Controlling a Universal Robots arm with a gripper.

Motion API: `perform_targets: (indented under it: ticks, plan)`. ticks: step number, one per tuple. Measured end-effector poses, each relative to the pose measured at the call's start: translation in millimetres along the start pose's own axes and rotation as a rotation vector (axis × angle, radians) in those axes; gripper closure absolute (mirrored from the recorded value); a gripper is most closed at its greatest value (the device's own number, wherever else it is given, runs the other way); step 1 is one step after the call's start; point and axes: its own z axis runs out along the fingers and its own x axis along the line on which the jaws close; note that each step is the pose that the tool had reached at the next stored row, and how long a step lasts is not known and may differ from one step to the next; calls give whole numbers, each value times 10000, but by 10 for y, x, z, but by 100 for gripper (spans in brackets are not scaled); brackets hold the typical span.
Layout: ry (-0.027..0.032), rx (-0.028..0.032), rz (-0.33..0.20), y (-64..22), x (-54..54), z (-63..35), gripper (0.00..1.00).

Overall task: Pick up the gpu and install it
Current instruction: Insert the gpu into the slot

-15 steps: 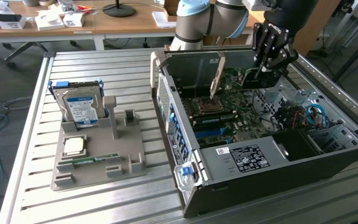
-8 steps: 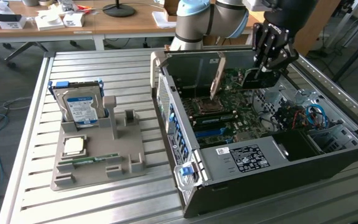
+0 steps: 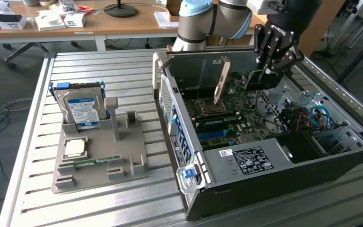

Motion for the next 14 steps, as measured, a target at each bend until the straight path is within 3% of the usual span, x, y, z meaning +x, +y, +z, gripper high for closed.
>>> perform_targets:
  ticks: [8, 14]
  plan:
    - [6, -5, -266, 41, 0, 101, 74]
    - [9, 1, 87, 81, 0, 169, 74]
